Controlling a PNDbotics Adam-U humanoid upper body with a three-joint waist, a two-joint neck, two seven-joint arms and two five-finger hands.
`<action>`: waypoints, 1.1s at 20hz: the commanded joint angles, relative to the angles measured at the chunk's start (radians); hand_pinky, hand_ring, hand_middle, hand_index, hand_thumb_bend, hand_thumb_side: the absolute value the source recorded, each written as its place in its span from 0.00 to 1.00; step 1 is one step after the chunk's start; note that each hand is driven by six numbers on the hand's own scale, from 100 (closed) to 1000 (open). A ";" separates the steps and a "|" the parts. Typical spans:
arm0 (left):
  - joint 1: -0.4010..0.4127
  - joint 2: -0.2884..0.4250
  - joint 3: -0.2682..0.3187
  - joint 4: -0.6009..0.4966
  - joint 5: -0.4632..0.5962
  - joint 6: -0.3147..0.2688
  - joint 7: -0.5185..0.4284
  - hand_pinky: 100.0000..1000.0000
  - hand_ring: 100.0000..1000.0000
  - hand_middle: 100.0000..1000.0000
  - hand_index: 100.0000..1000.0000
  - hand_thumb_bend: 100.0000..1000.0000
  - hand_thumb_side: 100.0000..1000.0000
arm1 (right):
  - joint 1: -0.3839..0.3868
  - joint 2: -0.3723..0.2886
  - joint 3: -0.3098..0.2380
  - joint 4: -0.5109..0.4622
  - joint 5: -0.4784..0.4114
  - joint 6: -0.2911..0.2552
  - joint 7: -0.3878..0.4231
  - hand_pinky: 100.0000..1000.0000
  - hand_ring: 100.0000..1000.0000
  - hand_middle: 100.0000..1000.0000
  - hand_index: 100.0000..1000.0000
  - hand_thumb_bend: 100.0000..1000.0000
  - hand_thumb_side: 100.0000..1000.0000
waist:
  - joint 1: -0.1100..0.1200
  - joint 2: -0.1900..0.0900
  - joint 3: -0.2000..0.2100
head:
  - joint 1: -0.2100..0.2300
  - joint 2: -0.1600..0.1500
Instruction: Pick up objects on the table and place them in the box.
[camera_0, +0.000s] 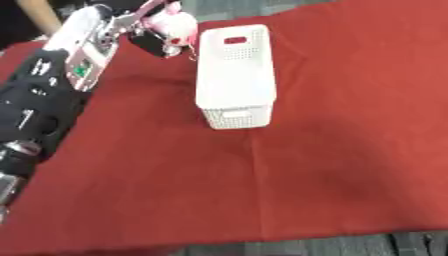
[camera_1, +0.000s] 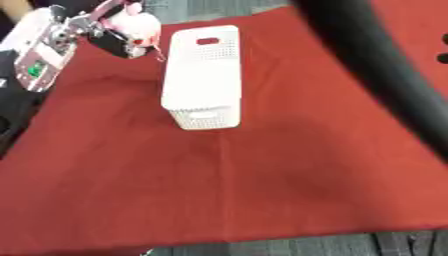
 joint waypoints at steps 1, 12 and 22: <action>-0.038 -0.005 -0.008 0.002 -0.010 -0.013 -0.013 0.00 0.00 0.00 0.13 0.15 0.00 | -0.007 -0.009 0.000 -0.014 -0.004 0.000 0.001 0.59 0.71 0.79 0.71 0.02 0.75 | -0.005 -0.019 -0.004 | 0.007 -0.007; -0.087 -0.072 -0.030 0.038 -0.035 -0.042 -0.025 0.00 0.00 0.03 0.17 0.12 0.00 | -0.008 -0.008 0.004 -0.014 -0.007 0.003 0.008 0.59 0.71 0.79 0.71 0.02 0.75 | 0.007 -0.022 -0.025 | 0.008 -0.007; -0.086 -0.087 -0.034 0.050 -0.020 -0.092 -0.011 0.18 0.39 0.40 0.50 0.36 0.40 | -0.008 -0.007 0.004 -0.014 -0.007 0.005 0.010 0.59 0.71 0.79 0.70 0.02 0.75 | 0.013 -0.020 -0.032 | 0.002 -0.007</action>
